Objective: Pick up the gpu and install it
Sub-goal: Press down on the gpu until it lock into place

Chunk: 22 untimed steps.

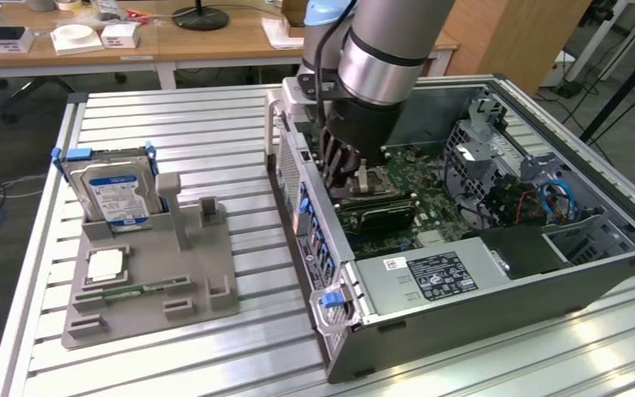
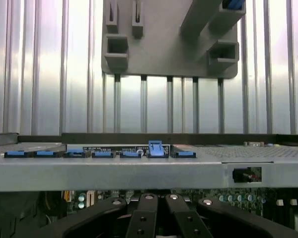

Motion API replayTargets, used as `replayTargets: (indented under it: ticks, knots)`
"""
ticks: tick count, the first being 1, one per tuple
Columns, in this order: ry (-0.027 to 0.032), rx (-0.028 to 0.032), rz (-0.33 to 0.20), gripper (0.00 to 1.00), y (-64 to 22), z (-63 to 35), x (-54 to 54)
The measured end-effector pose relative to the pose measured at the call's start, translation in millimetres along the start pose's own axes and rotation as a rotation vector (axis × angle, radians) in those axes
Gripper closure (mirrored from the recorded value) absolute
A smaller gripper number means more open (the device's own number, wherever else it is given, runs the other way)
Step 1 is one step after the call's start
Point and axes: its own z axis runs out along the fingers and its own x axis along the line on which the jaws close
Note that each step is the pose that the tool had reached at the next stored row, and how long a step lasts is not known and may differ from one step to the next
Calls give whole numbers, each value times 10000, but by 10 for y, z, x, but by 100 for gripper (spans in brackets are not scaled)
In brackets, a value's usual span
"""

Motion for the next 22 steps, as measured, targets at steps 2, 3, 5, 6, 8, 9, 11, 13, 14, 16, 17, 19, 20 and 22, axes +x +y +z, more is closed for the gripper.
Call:
replayTargets:
  ticks: [2,3,5,6,8,9,11,13,14,16,17,19,20,22]
  knots:
    - [1,-7,1,89,0,0,0]
    - [1,-7,1,89,0,1,0]
    - [-3,-5,0,89,-1,10,0]
    - [-2,-6,1,89,-2,15,1]
    - [2,-7,1,89,-3,22,1]
    - [4,-6,1,89,-3,25,2]
    - [7,-6,1,89,-4,34,2]
    - [14,4,1,89,-6,45,3]
    - [17,9,1,89,-6,49,4]
    - [14,13,1,89,-6,53,4]
    - [9,16,0,89,-7,56,4]
    - [4,4,1,89,-6,53,3]
    - [-11,-44,1,89,-8,43,1]
    - [-4,-175,14,89,-3,6,-1]
